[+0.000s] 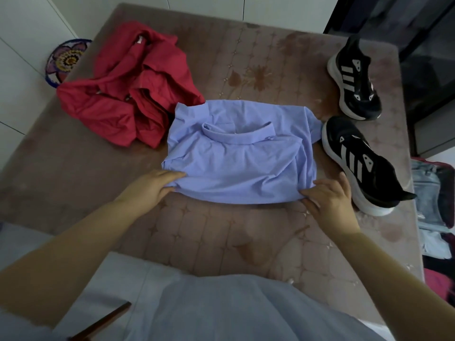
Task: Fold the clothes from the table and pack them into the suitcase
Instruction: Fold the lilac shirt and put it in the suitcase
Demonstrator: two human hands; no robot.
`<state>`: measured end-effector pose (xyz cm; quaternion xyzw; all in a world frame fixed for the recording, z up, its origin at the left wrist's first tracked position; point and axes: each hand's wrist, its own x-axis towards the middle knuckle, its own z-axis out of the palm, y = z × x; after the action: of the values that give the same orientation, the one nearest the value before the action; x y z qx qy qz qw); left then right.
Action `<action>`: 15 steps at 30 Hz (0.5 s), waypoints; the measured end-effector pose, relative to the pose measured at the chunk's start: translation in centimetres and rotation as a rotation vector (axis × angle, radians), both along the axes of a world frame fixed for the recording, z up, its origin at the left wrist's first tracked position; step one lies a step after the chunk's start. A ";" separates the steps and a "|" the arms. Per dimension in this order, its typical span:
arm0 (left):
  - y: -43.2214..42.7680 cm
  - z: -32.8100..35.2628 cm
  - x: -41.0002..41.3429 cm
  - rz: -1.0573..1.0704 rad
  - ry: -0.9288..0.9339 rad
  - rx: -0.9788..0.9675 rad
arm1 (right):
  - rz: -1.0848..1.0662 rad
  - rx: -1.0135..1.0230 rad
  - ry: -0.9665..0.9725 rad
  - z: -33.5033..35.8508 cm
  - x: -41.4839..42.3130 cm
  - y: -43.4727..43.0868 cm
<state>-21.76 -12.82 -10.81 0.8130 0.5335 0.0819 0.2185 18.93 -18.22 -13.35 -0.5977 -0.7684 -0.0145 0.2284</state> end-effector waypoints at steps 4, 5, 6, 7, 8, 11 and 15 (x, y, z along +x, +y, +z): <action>-1.1 1.1 -0.6 0.015 0.032 -0.066 | 0.090 0.038 -0.062 1.4 2.0 -1.2; -1.7 1.1 -0.9 -0.004 0.050 -0.086 | 0.116 0.038 -0.079 1.4 2.4 -1.7; -2.4 1.1 -1.0 -0.045 0.059 -0.073 | 0.145 0.039 -0.093 1.3 2.8 -2.3; -3.1 1.0 -1.1 -0.116 0.061 -0.017 | 0.171 0.020 -0.106 1.1 3.1 -3.1; -3.9 0.8 -1.2 -0.199 0.065 0.008 | 0.190 -0.001 -0.114 0.8 3.3 -3.9; -6.3 -0.1 -1.4 -0.405 0.084 -0.003 | 0.224 -0.094 -0.175 0.3 3.8 -6.6; -8.4 -0.9 -1.5 -0.404 0.081 -0.127 | 0.258 -0.212 -0.167 -0.4 4.4 -9.7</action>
<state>-23.26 -21.19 -11.69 0.8905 0.3724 -0.0302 0.2597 23.36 -27.89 -13.78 -0.5116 -0.8522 0.0465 0.0993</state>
